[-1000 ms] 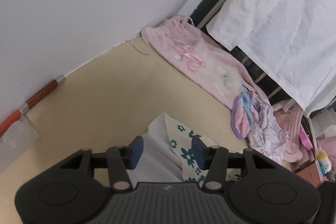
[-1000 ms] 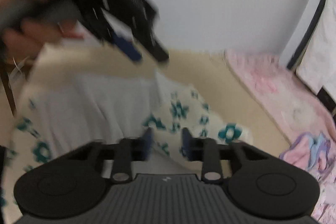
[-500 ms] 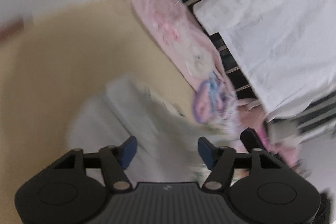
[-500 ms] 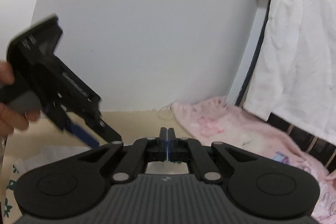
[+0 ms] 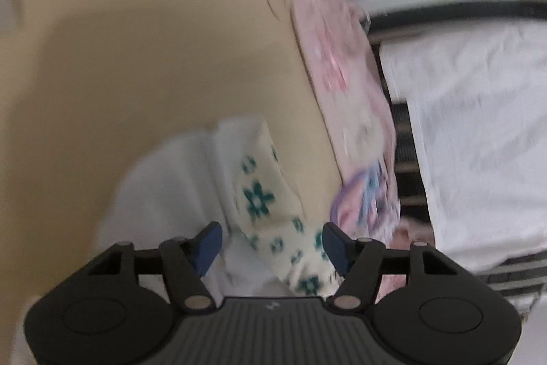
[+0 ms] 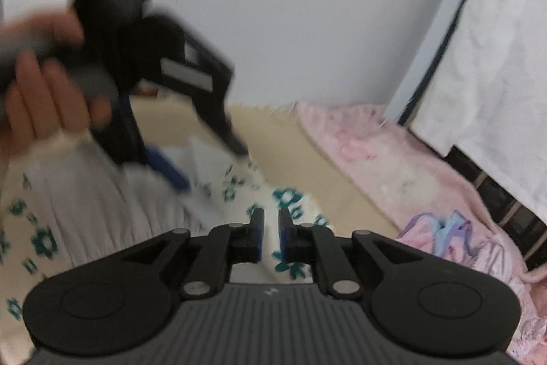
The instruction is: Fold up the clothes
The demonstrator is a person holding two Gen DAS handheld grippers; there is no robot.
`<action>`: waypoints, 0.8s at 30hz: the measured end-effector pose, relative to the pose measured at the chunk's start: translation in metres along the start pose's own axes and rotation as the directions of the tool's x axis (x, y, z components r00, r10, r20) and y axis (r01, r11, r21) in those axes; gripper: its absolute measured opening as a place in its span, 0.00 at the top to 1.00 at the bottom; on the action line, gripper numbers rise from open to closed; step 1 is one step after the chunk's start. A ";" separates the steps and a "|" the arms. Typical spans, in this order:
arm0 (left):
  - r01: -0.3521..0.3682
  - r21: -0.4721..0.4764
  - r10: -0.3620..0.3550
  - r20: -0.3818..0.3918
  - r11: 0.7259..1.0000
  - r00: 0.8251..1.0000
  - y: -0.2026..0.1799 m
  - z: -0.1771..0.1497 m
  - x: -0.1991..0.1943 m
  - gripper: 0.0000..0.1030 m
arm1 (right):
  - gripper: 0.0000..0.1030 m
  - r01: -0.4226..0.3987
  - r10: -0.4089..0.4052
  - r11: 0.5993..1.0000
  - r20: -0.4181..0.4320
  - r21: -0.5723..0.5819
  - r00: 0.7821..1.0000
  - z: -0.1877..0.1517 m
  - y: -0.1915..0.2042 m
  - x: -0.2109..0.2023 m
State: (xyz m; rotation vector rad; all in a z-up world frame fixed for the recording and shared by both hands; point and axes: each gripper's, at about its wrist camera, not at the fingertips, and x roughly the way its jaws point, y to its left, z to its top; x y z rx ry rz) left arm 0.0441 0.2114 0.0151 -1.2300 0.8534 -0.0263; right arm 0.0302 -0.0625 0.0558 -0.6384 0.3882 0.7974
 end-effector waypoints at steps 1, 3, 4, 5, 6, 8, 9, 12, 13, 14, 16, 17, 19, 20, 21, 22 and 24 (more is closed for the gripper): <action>0.005 -0.009 -0.005 -0.001 1.000 1.000 0.001 0.001 -0.002 0.39 | 0.93 -0.002 0.001 1.000 -0.030 -0.031 1.000 -0.001 0.005 0.010; 0.021 -0.009 -0.022 -0.020 1.000 1.000 -0.001 0.002 -0.007 0.39 | 0.87 0.028 -0.035 0.993 -0.060 -0.112 0.998 -0.003 0.017 0.025; 0.023 0.000 -0.023 -0.023 1.000 0.999 -0.004 0.002 -0.009 0.39 | 0.70 0.044 -0.054 0.988 -0.067 -0.150 0.996 -0.003 0.021 0.030; 0.024 0.011 -0.024 -0.023 1.000 0.999 -0.006 0.001 -0.012 0.39 | 0.59 0.057 -0.071 0.981 -0.072 -0.183 0.995 -0.005 0.024 0.036; 0.028 0.019 -0.027 -0.023 0.999 0.999 -0.008 0.001 -0.015 0.39 | 0.59 0.068 -0.085 0.976 -0.074 -0.208 0.994 -0.007 0.026 0.040; 0.038 0.029 -0.038 -0.026 0.999 0.999 -0.011 0.000 -0.018 0.38 | 0.76 0.057 -0.079 0.972 -0.091 -0.227 0.993 -0.010 0.026 0.048; 0.043 0.036 -0.042 -0.031 0.998 0.999 -0.012 -0.002 -0.018 0.38 | 0.88 0.054 -0.074 0.976 -0.091 -0.210 0.993 -0.011 0.023 0.049; 0.043 0.047 -0.040 -0.053 0.998 0.998 -0.014 -0.008 -0.015 0.37 | 1.00 0.082 -0.092 0.985 -0.058 -0.150 0.994 -0.009 0.012 0.045; 0.042 0.048 -0.039 -0.062 0.998 0.997 -0.014 -0.011 -0.013 0.37 | 1.00 0.101 -0.107 0.986 -0.035 -0.131 0.994 -0.008 0.007 0.040; 0.043 0.048 -0.040 -0.069 0.998 0.997 -0.013 -0.015 -0.010 0.35 | 1.00 0.118 -0.120 0.987 -0.010 -0.109 0.993 -0.006 0.003 0.034; 0.049 0.046 -0.046 -0.079 0.998 0.996 -0.009 -0.025 -0.004 0.34 | 1.00 0.144 -0.142 0.988 0.041 -0.063 0.989 -0.003 -0.004 0.021; 0.049 0.039 -0.046 -0.088 0.998 0.995 -0.007 -0.029 -0.002 0.34 | 1.00 0.153 -0.150 0.987 0.056 -0.052 0.987 -0.002 -0.006 0.014; 0.052 0.025 -0.049 -0.094 0.998 0.994 -0.002 -0.032 0.002 0.34 | 0.98 0.163 -0.161 0.986 0.034 -0.044 0.986 -0.002 -0.010 0.010; 0.048 0.025 -0.046 -0.083 0.999 0.996 -0.002 -0.031 0.002 0.34 | 0.95 0.154 -0.154 0.987 0.006 -0.037 0.988 -0.004 -0.013 0.012; 0.041 0.038 -0.038 -0.073 0.998 0.997 -0.003 -0.030 0.004 0.34 | 0.95 0.145 -0.146 0.989 -0.021 -0.025 0.989 -0.007 -0.016 0.017; 0.028 0.061 -0.024 -0.072 0.998 0.997 -0.007 -0.029 0.006 0.34 | 0.95 0.145 -0.145 0.989 -0.046 -0.004 0.988 -0.011 -0.022 0.025; 0.002 0.117 0.007 -0.071 0.993 0.997 -0.020 -0.031 0.011 0.35 | 0.95 0.118 -0.113 0.989 -0.066 0.086 0.991 -0.016 -0.034 0.037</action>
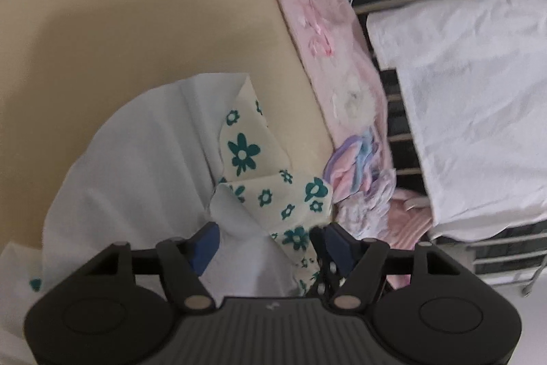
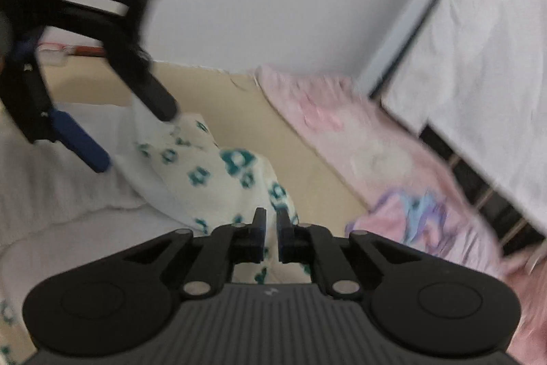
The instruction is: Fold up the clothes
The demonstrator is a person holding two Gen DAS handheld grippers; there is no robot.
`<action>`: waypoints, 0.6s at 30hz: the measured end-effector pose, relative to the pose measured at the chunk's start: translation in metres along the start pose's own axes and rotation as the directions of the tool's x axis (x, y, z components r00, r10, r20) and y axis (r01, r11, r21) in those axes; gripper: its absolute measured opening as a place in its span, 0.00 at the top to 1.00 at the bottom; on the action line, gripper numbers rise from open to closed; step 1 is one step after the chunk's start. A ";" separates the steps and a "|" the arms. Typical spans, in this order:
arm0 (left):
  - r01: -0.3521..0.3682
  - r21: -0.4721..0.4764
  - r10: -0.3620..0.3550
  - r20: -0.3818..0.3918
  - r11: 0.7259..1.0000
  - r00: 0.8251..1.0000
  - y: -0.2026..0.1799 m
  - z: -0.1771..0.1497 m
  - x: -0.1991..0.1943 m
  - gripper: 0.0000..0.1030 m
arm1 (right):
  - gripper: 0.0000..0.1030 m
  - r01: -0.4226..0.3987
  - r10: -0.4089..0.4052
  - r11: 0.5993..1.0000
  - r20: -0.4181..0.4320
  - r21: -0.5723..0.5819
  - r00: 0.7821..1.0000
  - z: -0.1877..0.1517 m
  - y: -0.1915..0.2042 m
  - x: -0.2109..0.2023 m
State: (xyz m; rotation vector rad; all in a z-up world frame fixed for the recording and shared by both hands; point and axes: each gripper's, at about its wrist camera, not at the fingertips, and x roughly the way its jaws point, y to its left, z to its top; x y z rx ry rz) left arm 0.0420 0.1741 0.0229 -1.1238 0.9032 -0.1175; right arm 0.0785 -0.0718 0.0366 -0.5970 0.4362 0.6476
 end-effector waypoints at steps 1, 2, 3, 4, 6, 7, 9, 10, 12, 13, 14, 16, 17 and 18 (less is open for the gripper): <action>-0.010 0.056 0.009 0.013 0.998 1.000 -0.011 -0.003 0.002 0.35 | 0.96 -0.034 0.035 0.997 -0.010 0.068 0.999 -0.001 -0.008 0.008; -0.021 0.112 0.018 0.026 0.993 1.000 -0.021 -0.007 0.005 0.36 | 0.96 -0.062 0.066 0.990 -0.027 0.123 0.997 -0.002 -0.012 0.017; -0.036 0.170 0.028 0.046 0.985 0.999 -0.031 -0.010 0.008 0.36 | 0.96 -0.082 0.091 0.983 -0.044 0.166 0.995 -0.003 -0.013 0.025; -0.060 0.224 0.044 0.078 0.973 0.996 -0.040 -0.014 0.012 0.40 | 0.97 -0.088 0.099 0.977 -0.050 0.193 0.994 -0.005 -0.013 0.030; -0.113 0.292 0.079 0.123 0.950 0.989 -0.053 -0.015 0.026 0.50 | 0.97 -0.094 0.110 0.967 -0.052 0.238 0.993 -0.007 -0.019 0.026; -0.124 0.294 0.102 0.087 0.948 0.991 -0.052 -0.012 0.037 0.58 | 0.95 -0.102 0.119 0.951 -0.044 0.292 0.992 -0.009 -0.029 0.017; -0.146 0.313 0.143 0.032 0.938 0.989 -0.052 -0.009 0.057 0.68 | 0.93 -0.053 0.062 0.925 -0.014 0.376 0.998 -0.024 -0.055 -0.014; -0.158 0.351 0.154 0.040 0.923 0.987 -0.052 -0.010 0.062 0.75 | 0.81 0.022 -0.013 0.919 -0.024 0.393 1.000 -0.034 -0.069 -0.030; -0.179 0.389 0.165 0.071 0.904 0.984 -0.051 -0.010 0.067 0.92 | 0.52 0.179 -0.165 0.896 -0.069 0.406 0.984 -0.055 -0.095 -0.059; -0.190 0.399 0.168 0.090 0.897 0.982 -0.050 -0.009 0.068 0.92 | 0.47 0.269 -0.241 0.883 -0.121 0.384 0.963 -0.067 -0.107 -0.067; -0.201 0.410 0.171 0.109 0.890 0.979 -0.049 -0.008 0.068 0.92 | 0.47 0.320 -0.278 0.868 -0.163 0.380 0.947 -0.079 -0.118 -0.072; -0.221 0.424 0.176 0.143 0.878 0.974 -0.048 -0.005 0.069 0.92 | 0.46 0.343 -0.267 0.842 -0.230 0.417 0.936 -0.105 -0.137 -0.075; -0.227 0.420 0.179 0.149 0.879 0.972 -0.047 -0.003 0.068 0.92 | 0.46 0.345 -0.254 0.831 -0.256 0.436 0.933 -0.116 -0.143 -0.075; -0.231 0.418 0.181 0.156 0.878 0.971 -0.047 -0.002 0.067 0.92 | 0.49 0.339 -0.232 0.822 -0.274 0.457 0.933 -0.126 -0.144 -0.072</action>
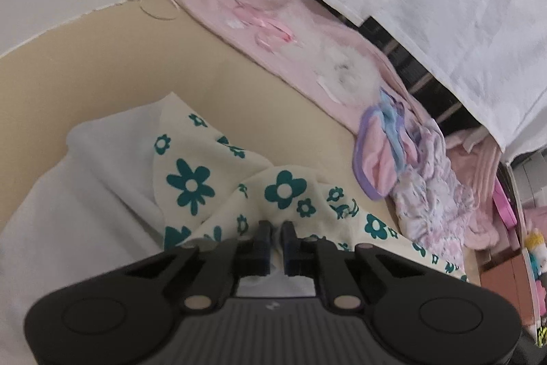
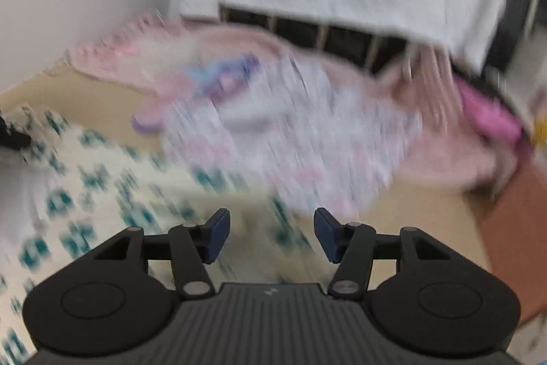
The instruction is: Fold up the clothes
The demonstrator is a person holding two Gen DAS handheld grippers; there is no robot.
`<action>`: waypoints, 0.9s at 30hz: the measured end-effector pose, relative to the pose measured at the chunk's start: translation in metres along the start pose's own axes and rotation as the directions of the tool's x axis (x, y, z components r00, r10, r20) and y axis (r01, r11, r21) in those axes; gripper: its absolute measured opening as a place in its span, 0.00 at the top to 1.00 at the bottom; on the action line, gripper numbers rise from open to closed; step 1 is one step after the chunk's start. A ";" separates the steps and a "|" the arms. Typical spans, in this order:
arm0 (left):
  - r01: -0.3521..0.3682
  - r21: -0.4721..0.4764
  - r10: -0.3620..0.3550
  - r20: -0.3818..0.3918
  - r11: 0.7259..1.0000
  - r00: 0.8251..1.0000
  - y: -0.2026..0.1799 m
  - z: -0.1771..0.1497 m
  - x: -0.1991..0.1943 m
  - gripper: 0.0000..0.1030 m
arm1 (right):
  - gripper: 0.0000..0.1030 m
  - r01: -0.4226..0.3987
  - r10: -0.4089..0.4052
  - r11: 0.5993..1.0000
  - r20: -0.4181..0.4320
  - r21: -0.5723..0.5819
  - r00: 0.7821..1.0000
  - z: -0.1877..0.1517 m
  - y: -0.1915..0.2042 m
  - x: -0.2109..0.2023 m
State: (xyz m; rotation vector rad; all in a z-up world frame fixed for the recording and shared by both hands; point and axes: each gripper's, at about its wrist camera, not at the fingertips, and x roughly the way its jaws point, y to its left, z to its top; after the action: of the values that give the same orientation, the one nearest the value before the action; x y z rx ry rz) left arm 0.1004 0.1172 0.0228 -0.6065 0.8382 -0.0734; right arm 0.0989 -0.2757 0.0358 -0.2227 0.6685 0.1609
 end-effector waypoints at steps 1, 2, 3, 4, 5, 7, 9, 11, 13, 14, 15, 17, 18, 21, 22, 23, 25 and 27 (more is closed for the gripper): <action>-0.004 0.005 0.004 0.005 1.000 1.000 0.002 0.001 -0.001 0.92 | 0.70 -0.009 0.010 1.000 -0.026 0.022 1.000 -0.008 -0.005 0.006; -0.008 0.009 0.008 0.010 1.000 1.000 0.004 0.001 -0.003 0.93 | 0.89 -0.013 0.014 0.999 -0.039 0.036 0.999 -0.016 -0.007 0.006; -0.012 0.016 0.012 0.015 1.000 1.000 0.006 0.001 -0.005 0.93 | 0.92 -0.011 0.013 0.999 -0.038 0.041 0.999 -0.024 -0.007 0.003; -0.014 0.025 0.014 0.018 1.000 1.000 0.008 0.000 -0.007 0.93 | 0.93 -0.004 0.005 0.999 -0.042 0.034 0.999 -0.031 -0.007 -0.002; -0.014 0.031 0.013 0.018 0.999 1.000 0.011 0.000 -0.009 0.93 | 0.93 0.013 -0.013 1.000 -0.049 0.016 0.999 -0.036 -0.006 -0.006; 0.002 0.023 -0.002 0.013 1.000 1.000 0.016 0.001 -0.009 0.93 | 0.92 0.045 -0.044 0.999 -0.044 0.015 0.998 -0.047 -0.012 -0.014; -0.004 -0.005 0.004 0.005 1.000 1.000 0.016 0.002 -0.011 0.92 | 0.80 0.034 -0.033 0.997 -0.020 0.072 0.999 -0.056 -0.022 -0.029; -0.055 0.024 0.054 0.009 0.998 0.998 0.001 -0.004 -0.025 0.78 | 0.63 -0.013 0.007 0.995 0.059 0.104 0.998 -0.061 -0.027 -0.063; -0.068 0.101 0.065 0.030 0.993 0.997 -0.020 -0.015 -0.047 0.52 | 0.50 -0.080 0.060 0.988 0.148 0.133 0.987 -0.065 -0.028 -0.100; -0.032 0.154 0.026 0.045 0.988 0.999 -0.031 -0.024 -0.060 0.42 | 0.49 -0.126 0.100 0.981 0.174 0.147 0.980 -0.068 -0.027 -0.116; 0.014 0.213 -0.023 0.043 0.977 0.999 -0.043 -0.035 -0.070 0.39 | 0.49 -0.172 0.142 0.973 0.188 0.155 0.972 -0.072 -0.024 -0.127; 0.079 0.306 -0.081 -0.007 0.949 0.997 -0.062 -0.059 -0.075 0.34 | 0.49 -0.234 0.212 0.963 0.155 0.137 0.965 -0.081 -0.008 -0.132; 0.112 0.350 -0.107 -0.033 0.930 0.994 -0.072 -0.071 -0.077 0.34 | 0.50 -0.240 0.225 0.963 0.124 0.125 0.966 -0.085 0.001 -0.129; 0.108 0.429 -0.075 -0.095 0.897 0.993 -0.087 -0.100 -0.063 0.35 | 0.51 -0.205 0.199 0.968 0.057 0.143 0.978 -0.097 0.017 -0.117; 0.082 0.447 -0.041 -0.100 0.891 0.994 -0.090 -0.107 -0.057 0.38 | 0.51 -0.168 0.164 0.972 0.040 0.161 0.986 -0.100 0.017 -0.112; 0.038 0.454 -0.002 -0.080 0.890 0.997 -0.091 -0.110 -0.053 0.40 | 0.51 -0.142 0.139 0.968 0.031 0.205 0.990 -0.102 0.013 -0.110; -0.010 0.449 0.026 -0.029 0.894 0.999 -0.091 -0.111 -0.048 0.41 | 0.52 -0.137 0.133 0.936 0.036 0.325 0.991 -0.107 0.003 -0.114; 0.021 0.410 -0.004 -0.043 0.912 0.999 -0.087 -0.105 -0.043 0.48 | 0.52 -0.214 0.190 0.900 0.099 0.380 0.977 -0.114 0.002 -0.132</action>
State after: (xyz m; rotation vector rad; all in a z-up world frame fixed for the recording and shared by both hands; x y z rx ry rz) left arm 0.0112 0.0074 0.0445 -0.2128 0.8283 -0.2686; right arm -0.0710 -0.3124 0.0315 0.2356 0.6492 0.2291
